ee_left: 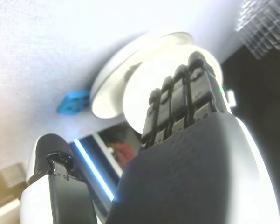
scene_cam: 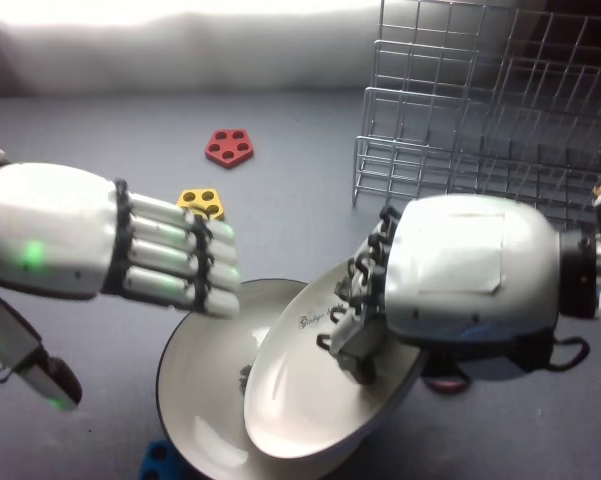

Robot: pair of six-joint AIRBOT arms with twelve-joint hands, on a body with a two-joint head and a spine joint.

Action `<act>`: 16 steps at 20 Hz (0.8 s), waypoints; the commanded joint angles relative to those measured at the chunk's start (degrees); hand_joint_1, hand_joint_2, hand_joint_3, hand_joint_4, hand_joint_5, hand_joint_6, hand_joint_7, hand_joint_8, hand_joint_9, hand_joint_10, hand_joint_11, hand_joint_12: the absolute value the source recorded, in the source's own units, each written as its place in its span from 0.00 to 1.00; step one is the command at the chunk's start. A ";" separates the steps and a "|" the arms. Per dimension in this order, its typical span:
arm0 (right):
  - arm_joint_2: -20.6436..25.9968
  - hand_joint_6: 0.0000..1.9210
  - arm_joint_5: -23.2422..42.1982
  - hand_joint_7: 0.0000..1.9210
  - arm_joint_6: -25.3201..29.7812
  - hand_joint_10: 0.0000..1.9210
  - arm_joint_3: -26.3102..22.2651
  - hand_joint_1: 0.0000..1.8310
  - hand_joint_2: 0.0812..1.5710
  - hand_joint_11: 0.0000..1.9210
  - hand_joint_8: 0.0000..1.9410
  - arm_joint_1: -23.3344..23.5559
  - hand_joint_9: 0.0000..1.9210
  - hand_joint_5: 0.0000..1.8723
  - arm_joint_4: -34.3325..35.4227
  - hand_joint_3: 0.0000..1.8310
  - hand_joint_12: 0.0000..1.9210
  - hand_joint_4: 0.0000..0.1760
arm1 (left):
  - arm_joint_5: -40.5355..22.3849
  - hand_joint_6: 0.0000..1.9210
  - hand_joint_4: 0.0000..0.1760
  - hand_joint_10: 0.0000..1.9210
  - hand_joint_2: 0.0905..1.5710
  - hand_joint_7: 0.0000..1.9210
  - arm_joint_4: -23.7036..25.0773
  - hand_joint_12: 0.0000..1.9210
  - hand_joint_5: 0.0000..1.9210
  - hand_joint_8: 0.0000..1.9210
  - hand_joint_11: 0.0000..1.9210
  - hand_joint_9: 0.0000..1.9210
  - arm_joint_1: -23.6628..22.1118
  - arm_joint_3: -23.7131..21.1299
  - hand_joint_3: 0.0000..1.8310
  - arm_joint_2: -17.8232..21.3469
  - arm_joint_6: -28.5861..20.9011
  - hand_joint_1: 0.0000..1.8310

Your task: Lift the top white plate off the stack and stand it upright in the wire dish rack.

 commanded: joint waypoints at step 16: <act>1.23 0.44 8.23 0.70 10.74 0.24 2.75 0.82 0.63 0.49 0.04 5.74 0.67 0.54 0.38 0.00 0.72 0.00 | -8.35 0.00 0.00 0.00 0.58 0.03 -10.02 0.05 0.03 0.00 0.03 0.03 -1.15 5.07 0.00 4.22 -3.92 0.23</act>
